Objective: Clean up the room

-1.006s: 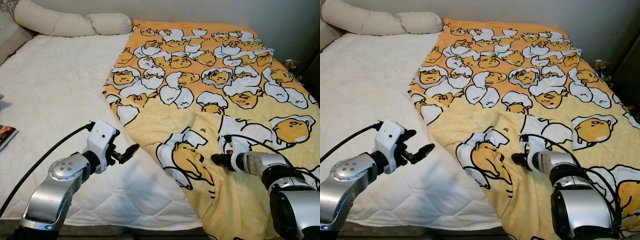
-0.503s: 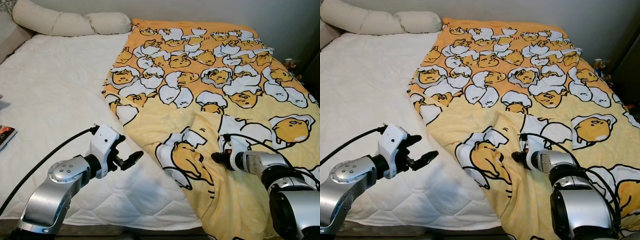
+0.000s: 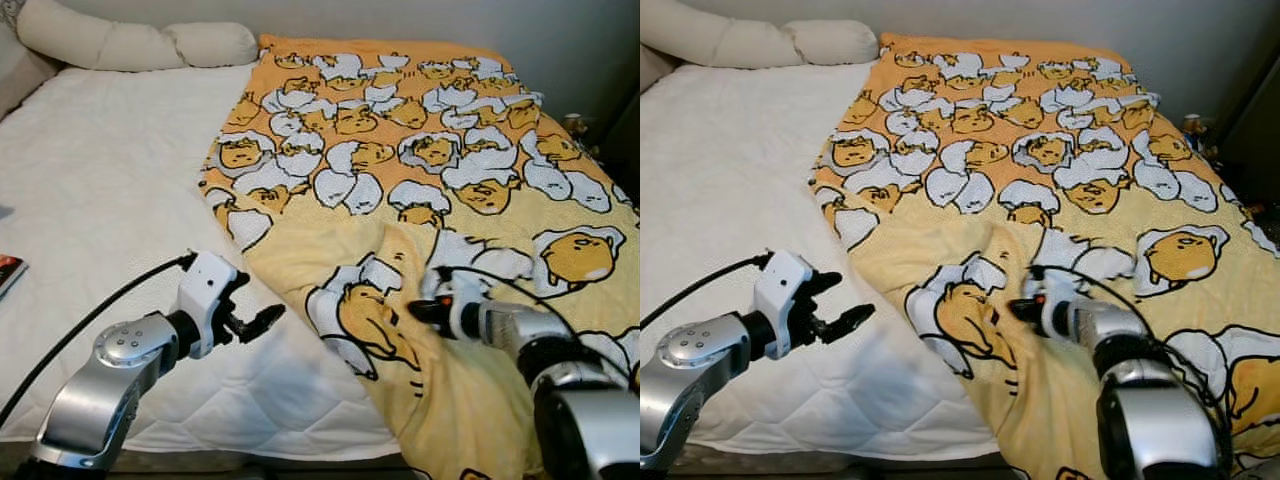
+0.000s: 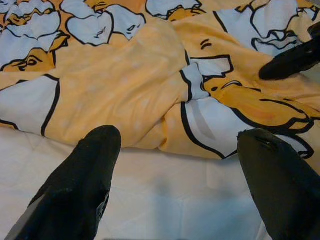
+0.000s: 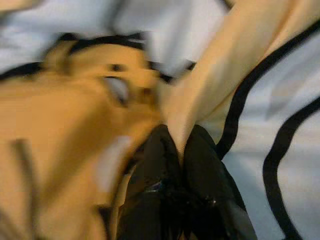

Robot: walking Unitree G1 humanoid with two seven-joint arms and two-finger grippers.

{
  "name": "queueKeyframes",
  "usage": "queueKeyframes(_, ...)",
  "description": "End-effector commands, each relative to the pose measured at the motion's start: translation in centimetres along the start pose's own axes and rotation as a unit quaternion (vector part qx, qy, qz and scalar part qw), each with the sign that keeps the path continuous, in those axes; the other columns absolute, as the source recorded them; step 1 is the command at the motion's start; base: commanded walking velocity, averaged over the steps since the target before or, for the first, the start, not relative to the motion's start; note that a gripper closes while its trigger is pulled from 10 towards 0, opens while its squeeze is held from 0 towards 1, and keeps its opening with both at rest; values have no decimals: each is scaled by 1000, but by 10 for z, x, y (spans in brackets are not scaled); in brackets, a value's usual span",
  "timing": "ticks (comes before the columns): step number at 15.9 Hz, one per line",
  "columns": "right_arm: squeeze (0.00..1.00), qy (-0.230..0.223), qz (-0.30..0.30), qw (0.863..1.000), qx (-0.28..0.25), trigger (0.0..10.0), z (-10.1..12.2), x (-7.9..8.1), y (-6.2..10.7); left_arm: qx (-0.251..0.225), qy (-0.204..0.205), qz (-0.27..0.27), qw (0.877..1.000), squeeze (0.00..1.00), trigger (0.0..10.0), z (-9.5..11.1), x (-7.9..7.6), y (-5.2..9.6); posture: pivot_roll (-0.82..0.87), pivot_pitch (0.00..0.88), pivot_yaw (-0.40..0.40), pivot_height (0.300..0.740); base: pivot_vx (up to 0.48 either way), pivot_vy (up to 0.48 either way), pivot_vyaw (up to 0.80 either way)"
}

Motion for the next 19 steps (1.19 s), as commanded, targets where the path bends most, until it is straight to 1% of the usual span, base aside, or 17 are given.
queueKeyframes(1,0,40,95,995,-15,0,10,33,-6,-8,-8,-3,1000,0,10000,5,-1,3,78,0,-6,740,0,0,0)
queueKeyframes(2,0,66,145,987,-6,0,5,50,-7,-9,-9,-4,1000,0,10000,5,-1,3,79,0,-6,740,0,0,0)
queueKeyframes(3,0,77,160,984,1,0,1,56,-8,-9,-10,-4,1000,0,10000,5,-1,3,80,0,-8,740,0,0,0)
queueKeyframes(4,0,112,194,974,20,0,-8,69,-5,-9,-11,-4,1000,0,10000,5,-1,4,80,0,-8,740,0,0,0)
queueKeyframes(6,0,133,205,969,37,0,-17,72,-3,-9,-13,-4,1000,0,10000,5,-2,4,78,0,-8,740,0,0,0)
queueKeyframes(8,0,142,230,962,43,0,-23,81,0,-10,-14,-7,1000,0,10000,5,-4,4,75,0,-7,740,0,0,0)
queueKeyframes(9,0,160,277,946,55,0,-35,100,5,-11,-14,-10,1000,0,10000,5,-5,3,76,0,-7,740,0,0,0)
queueKeyframes(10,0,172,317,929,81,0,-49,115,10,-12,-15,-11,1000,0,10000,5,-6,3,79,0,-6,740,0,0,0)
queueKeyframes(11,0,177,324,925,91,0,-55,119,12,-12,-16,-11,1000,0,10000,6,-6,3,79,0,-6,740,0,0,0)
queueKeyframes(12,0,194,306,927,94,4980,-60,116,10,-13,-15,-11,1000,0,10000,6,-6,3,78,0,-3,740,0,0,0)
queueKeyframes(13,0,192,285,935,94,10000,-59,110,8,-13,-15,-10,1000,0,10000,6,-5,3,77,0,-3,740,0,0,0)
queueKeyframes(14,357,187,282,937,93,10000,-57,108,9,-13,-15,-9,1000,0,10000,6,-5,3,76,0,-3,740,0,0,0)
queueKeyframes(15,1000,176,280,939,91,10000,-55,107,14,-13,-16,-8,1000,0,10000,6,-5,3,75,0,-4,740,0,0,0)
queueKeyframes(16,1000,168,284,940,88,10000,-52,108,21,-13,-14,-5,1000,0,10000,6,-5,2,71,0,-5,740,0,0,0)
queueKeyframes(18,1000,167,292,938,87,10000,-49,109,31,-21,-15,4,1000,0,10000,8,-4,1,66,0,-8,740,0,0,0)
queueKeyframes(19,1000,169,296,936,84,10000,-46,109,39,-27,-12,19,999,0,10000,10,-2,-1,66,0,-10,740,0,0,0)
Point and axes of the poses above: a point about 5 cm out from each wrist's last joint towards the gripper, its own y axis pointing back from the gripper into the wrist, its own z axis along the axis of the wrist's last joint, x = y × z, the point moved 4 cm from there along -y, pointing out of the wrist towards the gripper, and after that the axes turned 13 degrees about -y, right-handed, at the moved point
